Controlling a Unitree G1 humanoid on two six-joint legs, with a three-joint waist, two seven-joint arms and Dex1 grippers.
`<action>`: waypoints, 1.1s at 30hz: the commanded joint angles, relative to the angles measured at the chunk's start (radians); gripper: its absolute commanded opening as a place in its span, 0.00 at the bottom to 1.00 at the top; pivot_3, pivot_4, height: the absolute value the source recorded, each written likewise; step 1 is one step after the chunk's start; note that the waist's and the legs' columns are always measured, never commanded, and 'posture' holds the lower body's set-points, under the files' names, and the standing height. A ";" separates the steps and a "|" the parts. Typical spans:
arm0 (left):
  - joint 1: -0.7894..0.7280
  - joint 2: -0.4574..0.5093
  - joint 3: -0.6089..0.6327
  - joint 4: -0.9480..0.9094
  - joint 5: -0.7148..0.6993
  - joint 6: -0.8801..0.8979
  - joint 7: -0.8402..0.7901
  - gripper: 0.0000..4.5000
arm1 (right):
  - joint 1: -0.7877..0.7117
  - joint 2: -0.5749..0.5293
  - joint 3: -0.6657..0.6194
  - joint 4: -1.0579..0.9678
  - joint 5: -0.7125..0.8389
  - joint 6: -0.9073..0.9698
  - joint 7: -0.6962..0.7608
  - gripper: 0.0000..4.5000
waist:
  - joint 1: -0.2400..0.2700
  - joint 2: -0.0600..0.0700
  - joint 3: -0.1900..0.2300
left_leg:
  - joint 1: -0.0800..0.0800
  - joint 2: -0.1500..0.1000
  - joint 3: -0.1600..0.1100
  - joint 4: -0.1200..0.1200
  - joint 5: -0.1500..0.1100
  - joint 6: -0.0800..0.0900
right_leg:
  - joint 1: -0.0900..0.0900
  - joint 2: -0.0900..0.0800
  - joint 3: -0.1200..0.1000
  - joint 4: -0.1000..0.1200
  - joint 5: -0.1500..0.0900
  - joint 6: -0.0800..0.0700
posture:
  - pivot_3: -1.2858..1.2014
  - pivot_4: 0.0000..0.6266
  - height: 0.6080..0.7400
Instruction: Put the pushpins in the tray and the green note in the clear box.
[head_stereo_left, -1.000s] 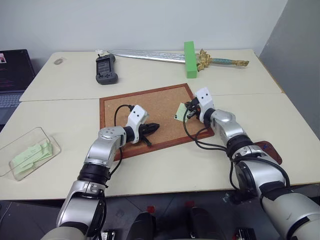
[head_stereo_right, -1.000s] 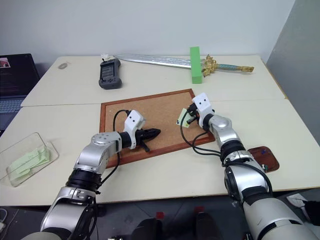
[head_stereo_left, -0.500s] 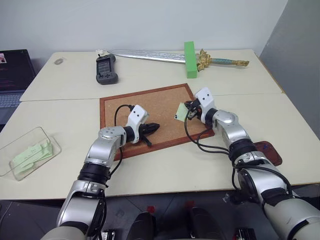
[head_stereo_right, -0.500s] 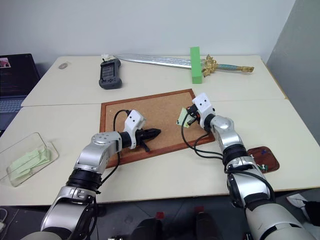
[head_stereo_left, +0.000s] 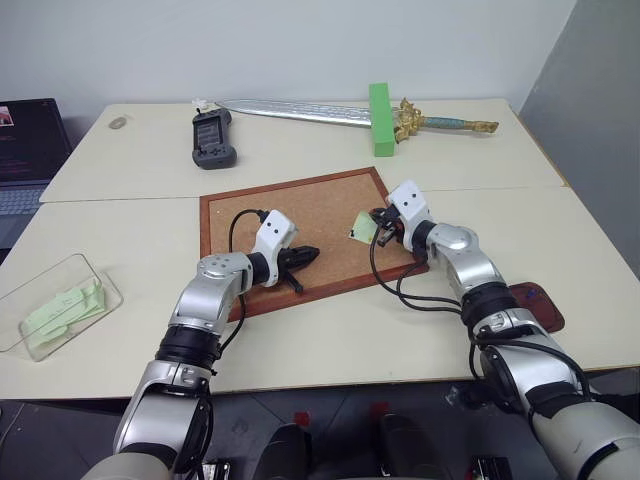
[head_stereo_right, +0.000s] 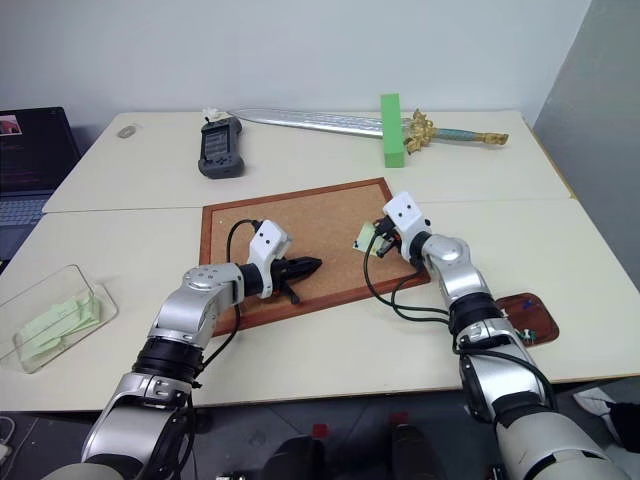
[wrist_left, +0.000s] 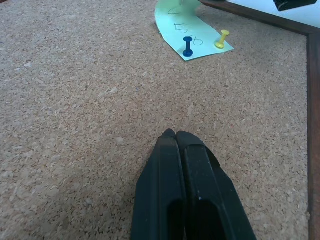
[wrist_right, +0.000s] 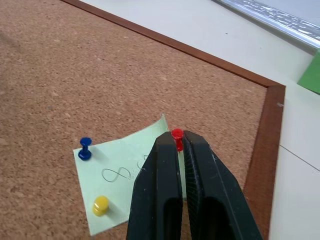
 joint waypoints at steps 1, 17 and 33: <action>0.014 -0.003 -0.020 0.010 0.010 0.010 -0.001 0.00 | -0.005 -0.003 -0.012 -0.058 0.013 -0.051 -0.021 0.02 | 0.000 0.000 0.000 | 0.000 0.000 0.000 0.000 0.000 0.000 | 0.000 0.000 0.000 0.000 0.000 0.000 | 0.52 0.24 1.00; 0.017 -0.002 -0.019 0.009 0.010 0.011 0.002 0.00 | 0.015 -0.041 0.136 -0.023 -0.135 -0.367 -0.021 0.02 | 0.000 0.000 0.000 | 0.000 0.000 0.000 0.000 0.000 0.000 | 0.000 0.000 0.000 0.000 0.000 0.000 | 0.52 0.24 1.00; 0.013 -0.005 -0.014 0.011 0.007 0.014 0.004 0.00 | -0.050 -0.100 0.210 0.121 -0.305 -0.462 -0.208 0.02 | 0.000 0.000 0.000 | 0.000 0.000 0.001 0.000 0.000 0.000 | 0.001 0.000 0.000 -0.001 0.000 0.000 | 0.52 0.24 1.00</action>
